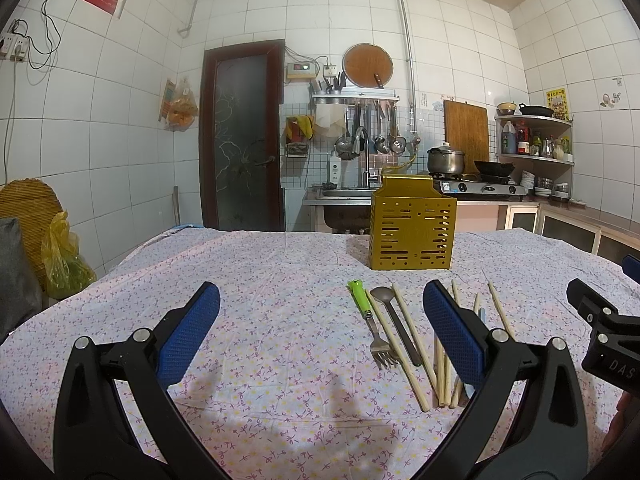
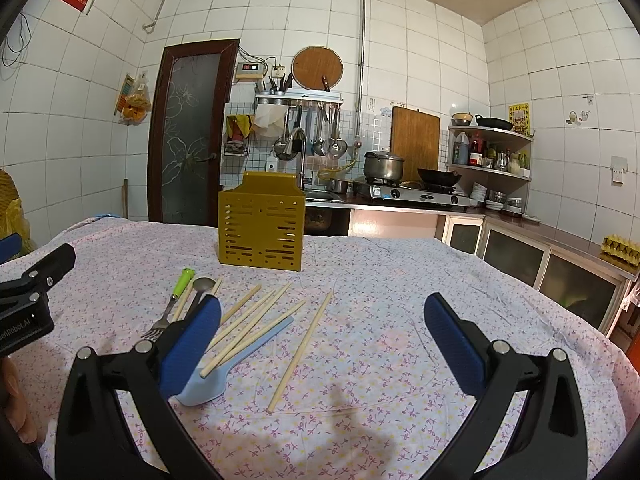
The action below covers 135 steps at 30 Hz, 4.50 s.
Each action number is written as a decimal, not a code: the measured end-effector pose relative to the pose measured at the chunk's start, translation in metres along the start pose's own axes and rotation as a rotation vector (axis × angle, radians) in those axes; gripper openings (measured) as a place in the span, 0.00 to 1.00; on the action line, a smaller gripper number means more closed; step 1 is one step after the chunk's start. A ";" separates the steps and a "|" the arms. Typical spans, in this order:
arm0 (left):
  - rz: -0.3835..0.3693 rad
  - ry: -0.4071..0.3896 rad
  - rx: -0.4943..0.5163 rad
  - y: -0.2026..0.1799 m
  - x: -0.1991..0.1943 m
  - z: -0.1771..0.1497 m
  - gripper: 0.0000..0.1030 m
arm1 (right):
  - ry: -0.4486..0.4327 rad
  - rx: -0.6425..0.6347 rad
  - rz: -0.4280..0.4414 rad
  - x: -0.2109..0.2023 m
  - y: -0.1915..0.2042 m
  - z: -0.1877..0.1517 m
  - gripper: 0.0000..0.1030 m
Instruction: Organize utensils
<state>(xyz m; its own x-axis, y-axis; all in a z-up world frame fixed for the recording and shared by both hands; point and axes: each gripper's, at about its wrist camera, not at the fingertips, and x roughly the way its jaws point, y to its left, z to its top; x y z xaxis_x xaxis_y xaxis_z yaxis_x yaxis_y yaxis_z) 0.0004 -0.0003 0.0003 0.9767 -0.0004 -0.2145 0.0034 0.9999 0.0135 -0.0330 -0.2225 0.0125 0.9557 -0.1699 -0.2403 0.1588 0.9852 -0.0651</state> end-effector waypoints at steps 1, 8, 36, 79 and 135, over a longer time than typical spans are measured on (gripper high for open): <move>0.000 0.000 0.000 0.000 0.000 0.000 0.95 | 0.000 0.000 0.000 0.000 0.000 0.000 0.96; 0.000 -0.001 0.000 0.000 0.000 0.000 0.95 | 0.000 0.000 0.000 -0.001 -0.001 0.000 0.96; 0.008 -0.001 0.008 0.003 -0.002 0.006 0.95 | 0.006 -0.024 -0.023 -0.001 0.002 0.001 0.96; -0.029 0.529 0.036 -0.014 0.238 0.021 0.95 | 0.499 0.016 -0.146 0.223 -0.018 0.005 0.91; -0.080 0.714 0.035 -0.036 0.271 0.012 0.15 | 0.598 0.182 -0.032 0.256 0.006 0.012 0.06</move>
<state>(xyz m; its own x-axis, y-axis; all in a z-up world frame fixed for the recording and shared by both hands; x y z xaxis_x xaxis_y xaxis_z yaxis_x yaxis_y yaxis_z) 0.2672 -0.0368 -0.0462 0.5944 -0.0527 -0.8024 0.0874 0.9962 -0.0007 0.2154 -0.2599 -0.0372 0.6541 -0.1311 -0.7449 0.2749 0.9587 0.0727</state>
